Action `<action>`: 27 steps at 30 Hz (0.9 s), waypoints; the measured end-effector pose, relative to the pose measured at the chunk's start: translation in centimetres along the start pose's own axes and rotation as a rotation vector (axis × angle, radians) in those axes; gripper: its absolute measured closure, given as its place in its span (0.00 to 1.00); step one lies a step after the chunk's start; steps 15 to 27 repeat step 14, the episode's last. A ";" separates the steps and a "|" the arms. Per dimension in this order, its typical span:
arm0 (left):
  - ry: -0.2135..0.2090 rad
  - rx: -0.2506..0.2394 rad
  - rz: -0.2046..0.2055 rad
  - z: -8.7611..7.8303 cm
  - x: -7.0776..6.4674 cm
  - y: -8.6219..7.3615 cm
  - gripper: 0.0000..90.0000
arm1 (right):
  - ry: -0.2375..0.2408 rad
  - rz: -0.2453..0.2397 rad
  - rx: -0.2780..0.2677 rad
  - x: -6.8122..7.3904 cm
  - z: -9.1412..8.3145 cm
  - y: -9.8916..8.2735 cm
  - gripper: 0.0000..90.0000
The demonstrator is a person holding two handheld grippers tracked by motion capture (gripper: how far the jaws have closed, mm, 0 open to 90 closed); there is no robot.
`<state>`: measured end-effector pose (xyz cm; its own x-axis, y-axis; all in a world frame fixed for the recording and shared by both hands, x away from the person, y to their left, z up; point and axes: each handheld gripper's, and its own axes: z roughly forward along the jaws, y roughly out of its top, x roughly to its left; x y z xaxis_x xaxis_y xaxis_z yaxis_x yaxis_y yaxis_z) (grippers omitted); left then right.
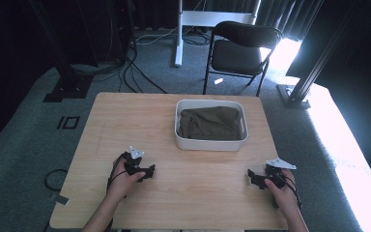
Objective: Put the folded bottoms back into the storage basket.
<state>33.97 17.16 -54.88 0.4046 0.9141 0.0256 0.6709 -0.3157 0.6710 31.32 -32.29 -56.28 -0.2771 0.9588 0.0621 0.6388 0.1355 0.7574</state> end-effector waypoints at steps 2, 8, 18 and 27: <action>0.028 0.008 -0.033 -0.1 -0.2 -0.1 0.18 | -0.008 0.010 0.006 -0.1 0.0 -0.1 0.16; 0.085 -0.048 -0.092 0.3 -0.6 -0.7 0.11 | -0.060 -0.012 0.031 0.2 0.1 -0.1 0.14; 0.123 -0.050 -0.135 0.3 -1.0 -0.6 0.11 | -0.066 -0.005 0.033 0.3 0.2 0.0 0.13; 0.123 -0.050 -0.135 0.3 -1.0 -0.6 0.11 | -0.066 -0.005 0.033 0.3 0.2 0.0 0.13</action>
